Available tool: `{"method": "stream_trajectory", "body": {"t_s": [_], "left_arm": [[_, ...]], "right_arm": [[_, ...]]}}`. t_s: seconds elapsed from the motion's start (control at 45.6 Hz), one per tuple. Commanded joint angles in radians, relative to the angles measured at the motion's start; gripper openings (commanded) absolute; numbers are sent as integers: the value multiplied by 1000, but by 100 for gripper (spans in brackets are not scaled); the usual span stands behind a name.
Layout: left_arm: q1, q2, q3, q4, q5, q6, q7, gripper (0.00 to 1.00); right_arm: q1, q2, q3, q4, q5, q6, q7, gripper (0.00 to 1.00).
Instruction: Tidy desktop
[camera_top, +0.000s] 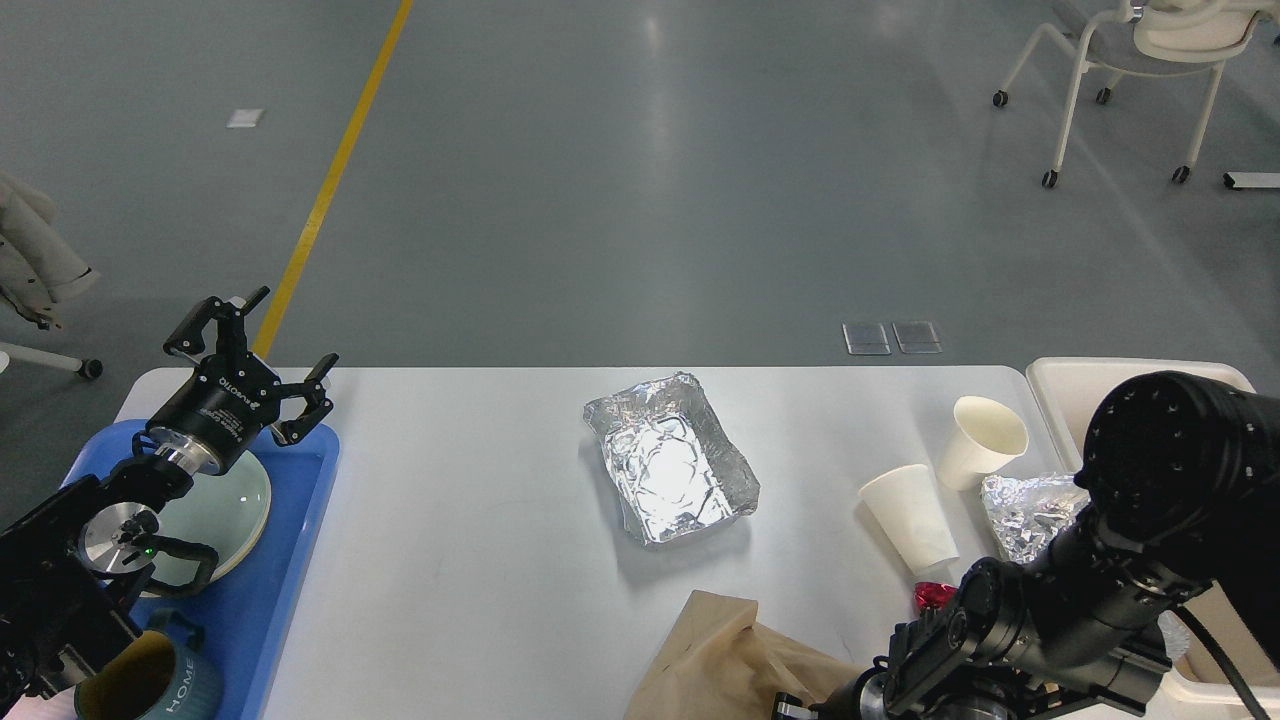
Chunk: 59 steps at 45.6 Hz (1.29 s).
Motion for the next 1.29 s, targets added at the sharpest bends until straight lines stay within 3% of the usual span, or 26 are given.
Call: {"method": "stream_trajectory", "body": {"t_s": [0.0,0.154,0.592,0.768,0.812,0.834,0.855,1.053,1.272], "left_arm": [[0,0,0,0,0,0,0,100],[0,0,0,0,0,0,0,100],[0,0,0,0,0,0,0,100],[0,0,0,0,0,-1,0,100],[0,0,0,0,0,0,0,100],[0,0,0,0,0,0,0,100],[0,0,0,0,0,0,0,100],[0,0,0,0,0,0,1,100],[0,0,0,0,0,-1,0,100]], "right_arm": [[14,-11,-2,0,-28,5,0,0],[75,-75,-18,29,-48,34,3,0],[511,-312,-131,205,-160,307,17,0],[569,-318,-151,205,-158,307,16,0],[585,-318,-153,204,-155,305,14,32],[594,-318,-153,201,-151,305,16,61],[605,-318,-153,199,-148,302,16,100],[765,-309,-143,202,-152,341,14,100],[1066,-332,-157,199,-239,630,16,100]]}}
